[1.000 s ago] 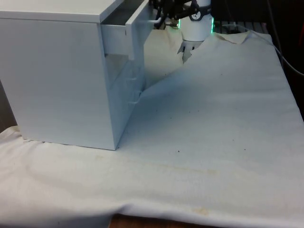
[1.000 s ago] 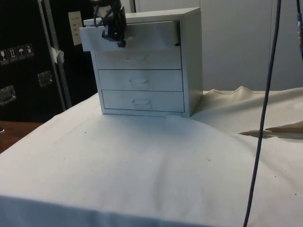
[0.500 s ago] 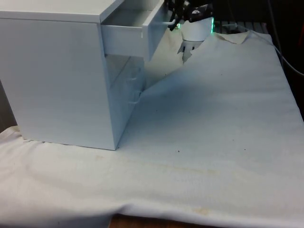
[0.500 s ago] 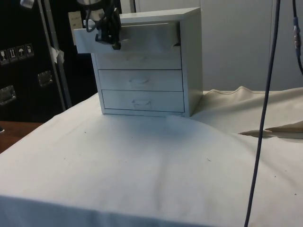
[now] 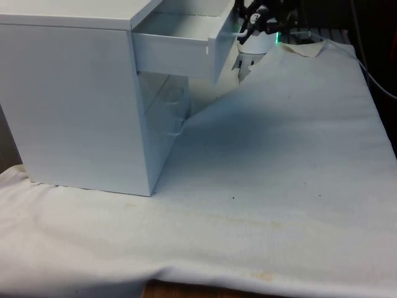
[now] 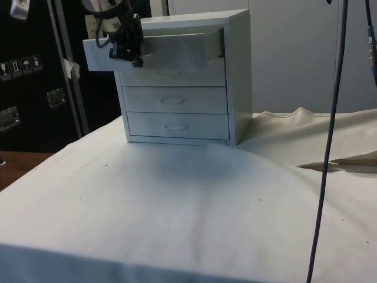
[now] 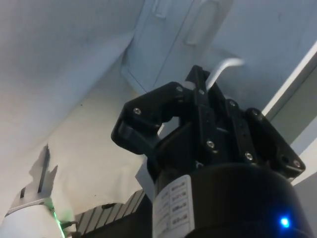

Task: Open the drawer, then close it.

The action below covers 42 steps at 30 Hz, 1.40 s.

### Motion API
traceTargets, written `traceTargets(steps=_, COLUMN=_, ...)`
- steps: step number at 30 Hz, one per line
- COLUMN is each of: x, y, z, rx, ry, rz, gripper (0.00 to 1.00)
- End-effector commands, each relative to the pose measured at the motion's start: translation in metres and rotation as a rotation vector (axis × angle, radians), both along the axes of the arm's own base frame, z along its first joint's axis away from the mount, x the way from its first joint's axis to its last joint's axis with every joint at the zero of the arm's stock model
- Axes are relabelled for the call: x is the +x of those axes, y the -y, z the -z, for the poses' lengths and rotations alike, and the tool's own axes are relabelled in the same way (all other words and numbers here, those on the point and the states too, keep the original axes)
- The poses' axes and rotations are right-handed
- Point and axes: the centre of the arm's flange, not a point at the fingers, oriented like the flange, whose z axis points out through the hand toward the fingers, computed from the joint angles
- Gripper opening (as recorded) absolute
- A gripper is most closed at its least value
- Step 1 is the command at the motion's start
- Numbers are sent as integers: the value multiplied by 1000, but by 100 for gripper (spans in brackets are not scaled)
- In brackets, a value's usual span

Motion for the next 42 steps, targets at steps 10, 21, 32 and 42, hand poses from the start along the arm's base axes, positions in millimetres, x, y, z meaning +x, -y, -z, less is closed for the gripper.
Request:
traceTargets(steps=10, x=0, y=-26, z=-3, rx=-18, ry=1, rz=2, gripper=0)
traceTargets(steps=21, x=-1, y=-49, z=-3, rx=-32, ry=5, rz=-1, gripper=0)
traceTargets(steps=32, x=-3, y=-67, z=0, rx=-65, ry=3, rz=-2, gripper=0)
traceTargets(steps=42, x=-3, y=-61, z=1, rx=-78, ry=4, rz=-1, gripper=0)
